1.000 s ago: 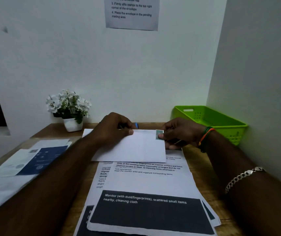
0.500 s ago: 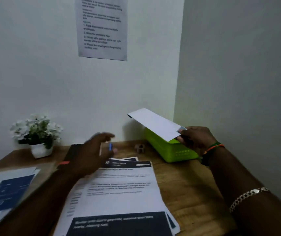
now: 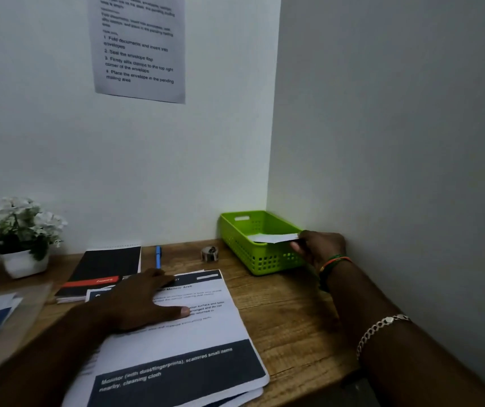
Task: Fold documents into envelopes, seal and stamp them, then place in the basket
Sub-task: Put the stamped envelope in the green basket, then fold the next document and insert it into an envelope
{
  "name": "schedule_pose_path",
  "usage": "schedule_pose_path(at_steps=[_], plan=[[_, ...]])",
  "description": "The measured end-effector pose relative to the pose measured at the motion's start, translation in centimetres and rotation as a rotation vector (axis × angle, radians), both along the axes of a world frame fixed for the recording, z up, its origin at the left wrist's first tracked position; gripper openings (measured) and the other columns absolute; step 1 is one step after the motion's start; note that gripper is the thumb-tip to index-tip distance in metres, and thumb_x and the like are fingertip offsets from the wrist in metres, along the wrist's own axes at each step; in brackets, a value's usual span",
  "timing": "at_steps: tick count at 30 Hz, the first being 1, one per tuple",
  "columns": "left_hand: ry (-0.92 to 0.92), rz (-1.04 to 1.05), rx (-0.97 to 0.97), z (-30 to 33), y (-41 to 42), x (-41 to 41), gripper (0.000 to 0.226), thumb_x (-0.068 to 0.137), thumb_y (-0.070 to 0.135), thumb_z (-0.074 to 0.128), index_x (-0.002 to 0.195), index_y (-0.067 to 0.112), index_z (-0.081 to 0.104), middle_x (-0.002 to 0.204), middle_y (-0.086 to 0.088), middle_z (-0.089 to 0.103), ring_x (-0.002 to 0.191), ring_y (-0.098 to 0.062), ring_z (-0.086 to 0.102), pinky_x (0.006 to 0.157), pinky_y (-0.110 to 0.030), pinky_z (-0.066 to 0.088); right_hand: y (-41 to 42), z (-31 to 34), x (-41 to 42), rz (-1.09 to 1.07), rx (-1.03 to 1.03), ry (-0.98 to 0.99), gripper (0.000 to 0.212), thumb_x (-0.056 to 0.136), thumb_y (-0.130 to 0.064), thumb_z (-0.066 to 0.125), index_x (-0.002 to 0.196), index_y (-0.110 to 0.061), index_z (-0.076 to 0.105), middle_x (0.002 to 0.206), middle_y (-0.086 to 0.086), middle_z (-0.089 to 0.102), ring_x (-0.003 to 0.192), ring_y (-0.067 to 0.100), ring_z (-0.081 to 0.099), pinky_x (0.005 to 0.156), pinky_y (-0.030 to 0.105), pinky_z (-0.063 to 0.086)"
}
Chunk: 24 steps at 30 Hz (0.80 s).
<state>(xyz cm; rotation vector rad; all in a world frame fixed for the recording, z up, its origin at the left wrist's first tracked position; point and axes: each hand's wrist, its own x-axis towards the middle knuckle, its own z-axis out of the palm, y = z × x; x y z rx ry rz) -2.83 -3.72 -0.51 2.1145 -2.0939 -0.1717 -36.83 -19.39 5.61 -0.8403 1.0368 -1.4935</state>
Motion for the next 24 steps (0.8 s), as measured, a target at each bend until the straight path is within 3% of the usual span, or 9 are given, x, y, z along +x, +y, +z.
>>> schedule_pose_path(at_steps=[3,6,11,13,16,17,19,22,24], plan=[[-0.046,0.017,0.009,0.2,-0.1,-0.1,0.133,0.049,0.112,0.023,0.157,0.035,0.033,0.165,0.005,0.029,0.145,-0.016,0.036,0.122,-0.041,0.029,-0.6,-0.3,0.1,0.039,-0.018,0.105,0.018,0.085,0.009,0.067,0.076,-0.003,0.058,0.082,0.018,0.065,0.070,0.025,0.068,0.063,0.034,0.062],[-0.071,0.030,0.027,0.3,-0.1,-0.2,0.133,0.048,0.112,0.021,0.157,0.037,0.031,0.165,0.006,0.027,0.147,-0.018,0.034,0.124,-0.054,0.020,-0.7,-0.6,0.6,0.001,-0.028,0.143,0.019,0.082,0.005,0.075,0.073,-0.002,0.060,0.072,0.017,0.063,0.056,0.023,0.065,0.048,0.028,0.057],[-0.055,0.024,0.015,0.2,-0.1,-0.2,0.137,0.044,0.113,0.021,0.157,0.036,0.033,0.163,0.006,0.029,0.145,-0.016,0.037,0.121,-0.046,0.030,-0.4,-1.2,1.3,-0.100,-0.037,0.298,0.021,0.080,-0.004,0.080,0.077,-0.007,0.060,0.077,0.018,0.065,0.054,0.026,0.065,0.048,0.034,0.059],[-0.047,0.019,0.010,0.1,-0.2,-0.2,0.137,0.044,0.113,0.022,0.156,0.036,0.033,0.162,0.006,0.030,0.143,-0.016,0.038,0.119,-0.042,0.033,-0.1,-1.1,1.2,-0.114,-0.038,0.371,0.019,0.084,-0.012,0.079,0.081,-0.008,0.061,0.082,0.021,0.069,0.060,0.033,0.069,0.055,0.041,0.062],[-0.037,0.011,0.008,0.2,-0.1,-0.2,0.137,0.044,0.112,0.024,0.157,0.035,0.034,0.161,0.005,0.031,0.141,-0.016,0.040,0.117,-0.039,0.037,1.1,-0.5,1.0,-0.288,-0.116,0.758,0.022,0.084,-0.037,0.073,0.090,-0.017,0.064,0.093,0.015,0.074,0.083,0.036,0.072,0.075,0.043,0.060],[-0.030,0.007,0.004,0.3,-0.1,-0.1,0.136,0.045,0.112,0.026,0.156,0.034,0.034,0.161,0.005,0.032,0.140,-0.016,0.041,0.117,-0.039,0.038,1.7,-0.2,1.2,-0.398,-0.173,0.885,0.024,0.083,-0.043,0.069,0.092,-0.021,0.064,0.093,0.010,0.074,0.090,0.035,0.070,0.078,0.039,0.056],[-0.004,0.011,-0.021,0.5,-0.2,0.1,0.132,0.047,0.111,0.031,0.155,0.035,0.036,0.160,0.006,0.034,0.141,-0.016,0.041,0.117,-0.040,0.038,3.7,1.3,2.4,-0.544,-0.339,0.948,0.024,0.080,-0.048,0.064,0.090,-0.027,0.062,0.081,-0.001,0.071,0.087,0.031,0.068,0.074,0.035,0.052],[0.030,0.069,-0.070,0.9,-0.4,1.3,0.113,0.059,0.100,0.050,0.152,0.036,0.040,0.158,0.005,0.040,0.140,-0.018,0.044,0.117,-0.044,0.039,5.9,2.9,6.3,-0.362,-0.628,0.918,0.020,0.077,-0.046,0.068,0.084,-0.028,0.065,0.063,-0.005,0.066,0.070,0.019,0.066,0.065,0.031,0.050],[0.077,0.095,-0.124,1.0,-0.5,2.4,0.096,0.066,0.085,0.068,0.146,0.035,0.049,0.149,0.004,0.053,0.129,-0.016,0.053,0.111,-0.038,0.044,6.7,2.9,9.3,-0.060,-0.780,1.082,0.015,0.079,-0.041,0.071,0.080,-0.026,0.069,0.067,-0.007,0.068,0.067,0.011,0.064,0.064,0.027,0.047]])
